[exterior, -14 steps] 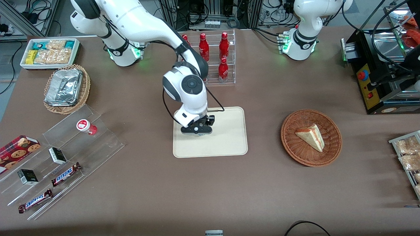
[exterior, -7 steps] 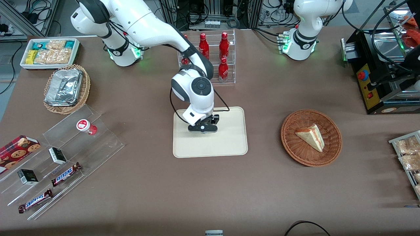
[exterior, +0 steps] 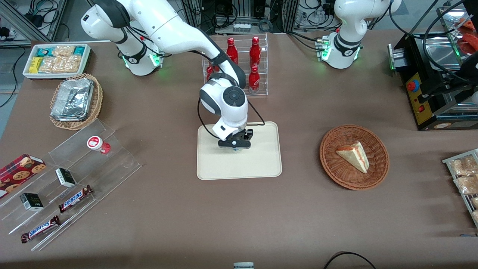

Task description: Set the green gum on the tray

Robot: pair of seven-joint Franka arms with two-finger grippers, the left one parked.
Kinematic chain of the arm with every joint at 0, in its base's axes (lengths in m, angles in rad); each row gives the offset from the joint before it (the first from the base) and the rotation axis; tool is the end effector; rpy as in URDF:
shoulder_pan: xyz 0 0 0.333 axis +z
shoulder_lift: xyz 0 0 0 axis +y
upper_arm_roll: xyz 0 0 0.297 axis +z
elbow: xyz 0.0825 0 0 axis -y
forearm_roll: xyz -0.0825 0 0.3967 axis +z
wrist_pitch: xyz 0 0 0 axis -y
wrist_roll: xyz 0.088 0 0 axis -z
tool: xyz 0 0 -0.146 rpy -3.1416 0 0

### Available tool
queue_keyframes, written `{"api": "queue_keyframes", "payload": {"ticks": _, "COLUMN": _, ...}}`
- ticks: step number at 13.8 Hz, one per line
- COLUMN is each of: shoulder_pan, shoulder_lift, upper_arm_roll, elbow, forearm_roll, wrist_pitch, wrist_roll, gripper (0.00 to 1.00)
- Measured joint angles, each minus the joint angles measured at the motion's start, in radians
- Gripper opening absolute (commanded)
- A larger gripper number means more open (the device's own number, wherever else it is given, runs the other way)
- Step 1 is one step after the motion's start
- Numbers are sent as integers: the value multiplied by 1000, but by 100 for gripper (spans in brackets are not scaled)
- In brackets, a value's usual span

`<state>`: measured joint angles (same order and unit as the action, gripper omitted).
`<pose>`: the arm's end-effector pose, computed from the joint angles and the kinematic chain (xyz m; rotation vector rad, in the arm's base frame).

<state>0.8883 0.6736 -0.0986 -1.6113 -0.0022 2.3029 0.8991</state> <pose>0.4855 0.4968 0.1738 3.1112 -0.1337 0.0949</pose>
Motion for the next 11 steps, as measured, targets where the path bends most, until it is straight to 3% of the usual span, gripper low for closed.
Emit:
{"api": "queue_keyframes", "payload": {"ticks": 6, "shoulder_pan": -20, "shoulder_lift": -23, "upper_arm_roll": -18, "elbow": 28, "forearm_roll": 0, "wrist_pitch": -5, "wrist_roll": 1, "gripper": 98}}
{"api": "queue_keyframes", "payload": {"ticks": 11, "shoulder_pan": -153, "shoulder_lift": -276, "upper_arm_roll": -23, "elbow": -24, "forearm_roll": 0, "wrist_pitch": -183, "wrist_roll": -42, "gripper": 99}}
